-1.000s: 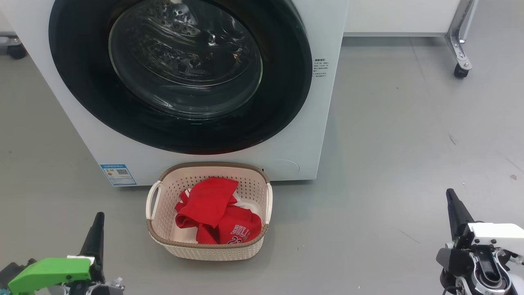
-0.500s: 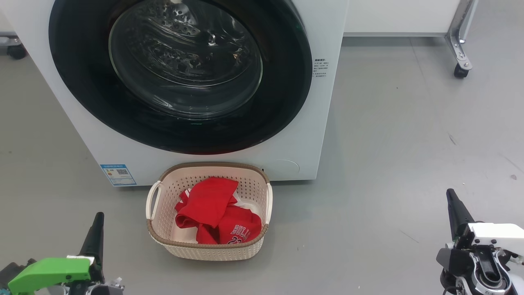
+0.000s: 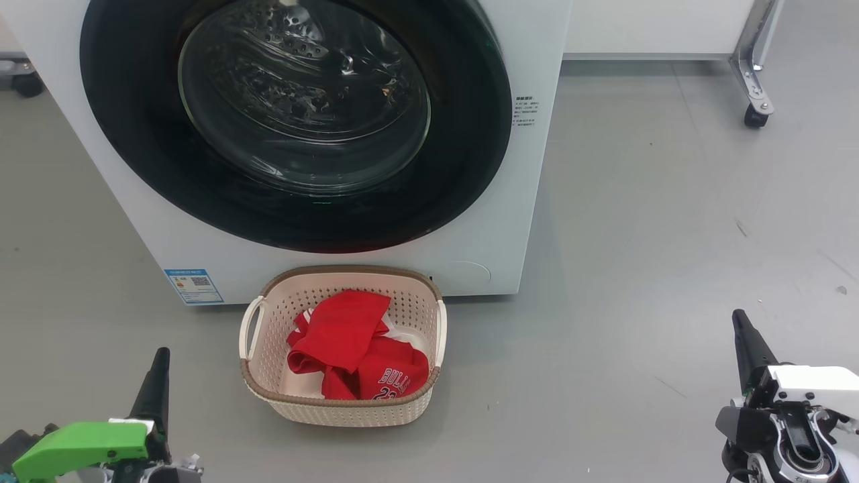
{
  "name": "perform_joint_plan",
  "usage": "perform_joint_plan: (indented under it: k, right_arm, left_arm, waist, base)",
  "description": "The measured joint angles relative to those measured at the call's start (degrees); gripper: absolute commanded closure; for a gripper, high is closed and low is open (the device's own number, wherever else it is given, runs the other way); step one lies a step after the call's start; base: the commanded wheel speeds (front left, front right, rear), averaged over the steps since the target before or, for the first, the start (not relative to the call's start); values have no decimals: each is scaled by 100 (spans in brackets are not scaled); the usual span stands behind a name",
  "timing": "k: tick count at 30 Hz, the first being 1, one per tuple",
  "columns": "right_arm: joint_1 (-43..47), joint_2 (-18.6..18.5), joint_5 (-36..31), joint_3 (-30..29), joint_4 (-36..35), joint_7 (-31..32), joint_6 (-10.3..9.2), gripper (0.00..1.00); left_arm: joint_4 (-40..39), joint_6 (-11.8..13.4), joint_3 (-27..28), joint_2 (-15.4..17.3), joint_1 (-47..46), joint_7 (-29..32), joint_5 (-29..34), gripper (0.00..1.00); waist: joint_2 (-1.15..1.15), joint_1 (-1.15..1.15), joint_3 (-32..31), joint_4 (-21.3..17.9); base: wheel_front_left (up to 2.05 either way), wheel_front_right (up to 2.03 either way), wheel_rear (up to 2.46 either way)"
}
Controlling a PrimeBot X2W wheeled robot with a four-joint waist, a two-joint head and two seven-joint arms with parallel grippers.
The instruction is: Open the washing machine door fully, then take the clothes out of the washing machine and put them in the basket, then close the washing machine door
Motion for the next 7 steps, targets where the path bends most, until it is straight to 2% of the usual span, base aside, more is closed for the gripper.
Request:
perform_joint_plan:
  k: [7]
  right_arm:
    - [0,1,0,-3,5,1,0,100]
  left_arm:
    - [4,0,3,-1,-1,0,0,100]
  waist:
    - [0,0,0,0]
  base:
    - [0,0,0]
